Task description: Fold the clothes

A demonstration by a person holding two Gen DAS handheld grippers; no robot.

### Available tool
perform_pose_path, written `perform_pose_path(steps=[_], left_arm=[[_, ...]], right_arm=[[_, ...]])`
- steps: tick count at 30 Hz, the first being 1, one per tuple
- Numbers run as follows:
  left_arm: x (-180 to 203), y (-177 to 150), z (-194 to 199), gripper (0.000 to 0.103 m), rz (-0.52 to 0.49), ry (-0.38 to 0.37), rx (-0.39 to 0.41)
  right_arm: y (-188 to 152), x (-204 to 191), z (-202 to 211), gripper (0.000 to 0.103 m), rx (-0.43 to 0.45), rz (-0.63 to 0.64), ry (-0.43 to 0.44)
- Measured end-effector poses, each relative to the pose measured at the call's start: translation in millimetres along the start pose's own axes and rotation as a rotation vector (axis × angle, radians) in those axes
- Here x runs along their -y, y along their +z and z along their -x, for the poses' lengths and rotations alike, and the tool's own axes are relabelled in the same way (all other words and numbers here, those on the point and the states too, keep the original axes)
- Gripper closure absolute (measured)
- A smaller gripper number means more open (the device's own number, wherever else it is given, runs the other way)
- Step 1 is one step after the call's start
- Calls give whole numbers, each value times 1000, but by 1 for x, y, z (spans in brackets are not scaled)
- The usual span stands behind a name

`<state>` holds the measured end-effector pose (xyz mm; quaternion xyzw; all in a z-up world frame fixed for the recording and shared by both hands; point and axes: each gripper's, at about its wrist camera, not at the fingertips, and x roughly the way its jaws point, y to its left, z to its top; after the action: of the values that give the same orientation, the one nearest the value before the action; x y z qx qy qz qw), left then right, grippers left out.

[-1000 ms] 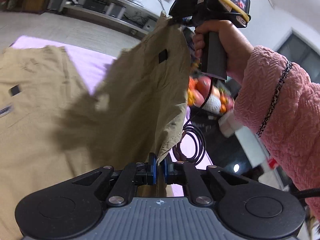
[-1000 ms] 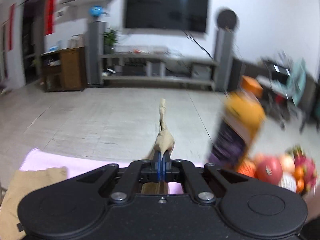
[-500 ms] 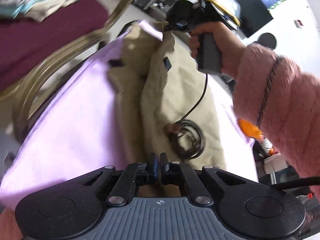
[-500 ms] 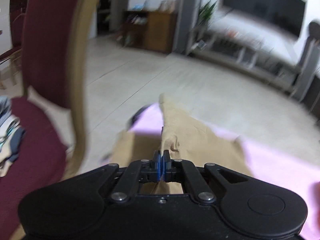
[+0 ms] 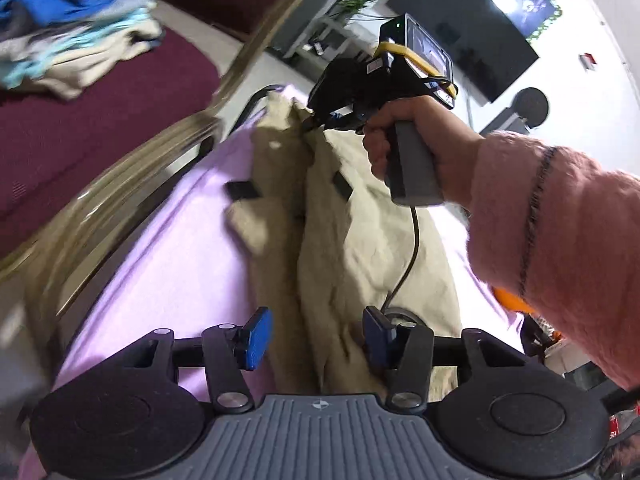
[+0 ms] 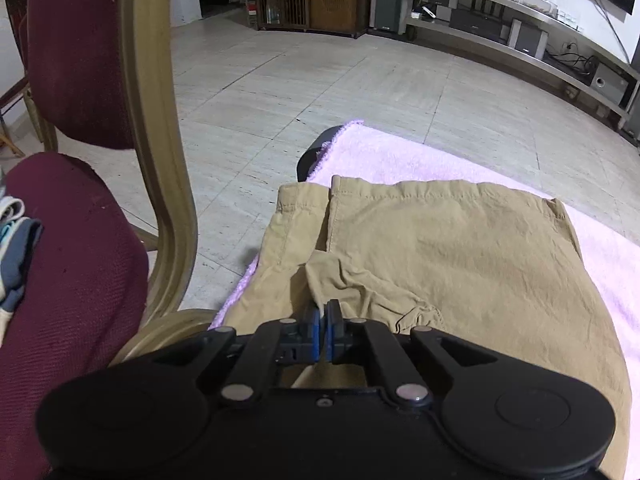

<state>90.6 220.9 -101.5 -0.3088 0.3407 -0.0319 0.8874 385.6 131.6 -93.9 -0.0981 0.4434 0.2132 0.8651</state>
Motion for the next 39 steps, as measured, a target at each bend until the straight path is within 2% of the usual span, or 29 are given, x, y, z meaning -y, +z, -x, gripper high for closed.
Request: perform_pose_path(steps=[6, 7, 8, 12, 15, 19, 21, 24, 25, 26, 27, 28, 29, 30, 34, 35, 39], left_arm=[[11, 5, -41, 70, -30, -28, -107], [12, 4, -43, 80, -33, -26, -122], [13, 3, -46, 103, -36, -25, -136], [29, 1, -32, 102, -67, -27, -107], [38, 6, -13, 103, -21, -102, -90], [25, 9, 6, 103, 73, -130, -88], [4, 5, 0, 102, 141, -111, -121], [-21, -7, -20, 99, 193, -14, -182], [-24, -10, -19, 96, 199, -5, -181], [-28, -12, -17, 95, 205, 3, -180], [-30, -14, -14, 94, 203, 13, -175], [-25, -12, -6, 87, 167, 27, -149], [-20, -11, 3, 77, 132, 40, -124], [-15, -9, 11, 73, 96, 53, -99], [1, -5, 40, 73, 20, 58, -28], [5, -5, 47, 73, 11, 56, -14], [18, -7, 52, 77, -6, 71, -5]], right_arm=[[8, 2, 15, 100, 18, 5, 23], [9, 3, 15, 100, 21, 5, 26], [9, 4, 16, 100, 25, 4, 30], [10, 5, 15, 100, 72, 10, -6], [7, -4, 24, 101, 146, 7, -18], [6, -36, 29, 101, 179, 46, -12], [4, -52, 17, 101, 139, 59, -16], [-2, -67, -23, 94, -36, 91, 20], [-6, -68, -31, 86, -68, 103, 37], [-8, -68, -30, 81, -57, 112, 44], [-7, -63, -23, 77, -52, 101, 58], [-4, -58, -17, 71, -49, 86, 74], [-1, -48, -4, 70, -36, 78, 74], [3, -38, 10, 68, -22, 72, 71], [1, 17, 89, 60, 3, 86, 82], [-4, 31, 112, 54, 8, 93, 88], [-40, 88, 196, 50, 27, 46, 102]])
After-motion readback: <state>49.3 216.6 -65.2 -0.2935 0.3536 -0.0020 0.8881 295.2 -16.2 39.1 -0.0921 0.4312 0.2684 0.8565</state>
